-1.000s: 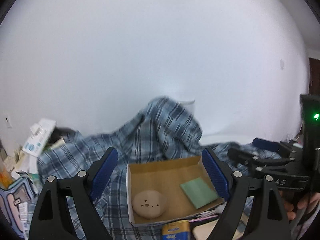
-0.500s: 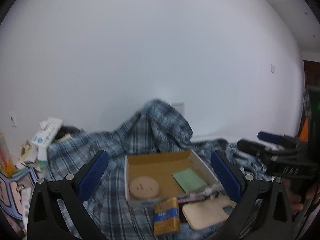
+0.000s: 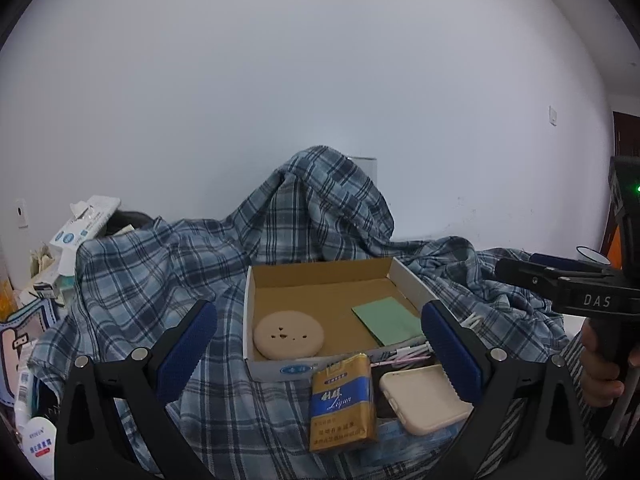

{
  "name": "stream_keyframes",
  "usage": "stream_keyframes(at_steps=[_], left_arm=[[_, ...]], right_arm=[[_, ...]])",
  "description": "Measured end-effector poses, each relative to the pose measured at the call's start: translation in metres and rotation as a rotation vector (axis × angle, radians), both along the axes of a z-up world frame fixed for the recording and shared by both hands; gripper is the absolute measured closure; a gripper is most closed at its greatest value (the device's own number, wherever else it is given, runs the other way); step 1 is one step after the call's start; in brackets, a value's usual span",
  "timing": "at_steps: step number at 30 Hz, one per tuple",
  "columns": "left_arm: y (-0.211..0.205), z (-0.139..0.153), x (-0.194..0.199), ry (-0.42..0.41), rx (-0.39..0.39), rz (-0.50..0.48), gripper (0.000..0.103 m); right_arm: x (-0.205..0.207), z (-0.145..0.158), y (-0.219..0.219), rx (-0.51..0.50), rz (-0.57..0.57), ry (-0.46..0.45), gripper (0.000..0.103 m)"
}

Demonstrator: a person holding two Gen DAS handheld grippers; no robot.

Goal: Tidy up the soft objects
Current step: 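Reach the right tool to the white cable and grasp it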

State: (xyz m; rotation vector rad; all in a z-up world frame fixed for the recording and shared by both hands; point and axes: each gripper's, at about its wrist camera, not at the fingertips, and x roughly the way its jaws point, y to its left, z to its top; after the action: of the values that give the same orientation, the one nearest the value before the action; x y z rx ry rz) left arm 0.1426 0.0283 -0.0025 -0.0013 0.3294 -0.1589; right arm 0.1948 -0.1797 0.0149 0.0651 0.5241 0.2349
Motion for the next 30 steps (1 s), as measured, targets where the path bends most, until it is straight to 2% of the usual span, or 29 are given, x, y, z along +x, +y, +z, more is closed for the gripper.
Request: stream_keyframes(at_steps=[5,8,14,17,19,21,26,30], left_arm=[[0.005,-0.004,0.007,0.035,-0.023,0.007,0.0],[0.007,-0.005,0.009,0.045,-0.034,0.012,0.0],[0.007,-0.006,0.009,0.051,-0.035,0.019,0.0],[0.005,-0.006,0.008,0.047,-0.026,0.018,0.0],[0.003,-0.006,0.008,0.043,-0.018,0.016,0.0],[0.002,-0.006,0.007,0.042,-0.014,0.013,0.0],[0.002,-0.007,0.009,0.05,-0.018,0.013,0.0],[0.003,-0.006,0.008,0.045,-0.028,0.009,0.0]], right_arm=[[0.012,-0.013,-0.003,0.025,-0.003,0.072,0.012],[0.023,-0.025,-0.003,0.024,0.008,0.14,0.026],[0.044,-0.056,-0.005,0.082,0.043,0.292,0.032],[0.051,-0.068,-0.003,0.11,0.073,0.351,0.043],[0.052,-0.07,-0.002,0.101,0.07,0.35,0.049],[0.054,-0.071,-0.001,0.096,0.074,0.35,0.066],[0.05,-0.066,0.002,0.082,0.097,0.32,0.071],[0.035,-0.051,0.006,0.049,0.097,0.218,0.075]])
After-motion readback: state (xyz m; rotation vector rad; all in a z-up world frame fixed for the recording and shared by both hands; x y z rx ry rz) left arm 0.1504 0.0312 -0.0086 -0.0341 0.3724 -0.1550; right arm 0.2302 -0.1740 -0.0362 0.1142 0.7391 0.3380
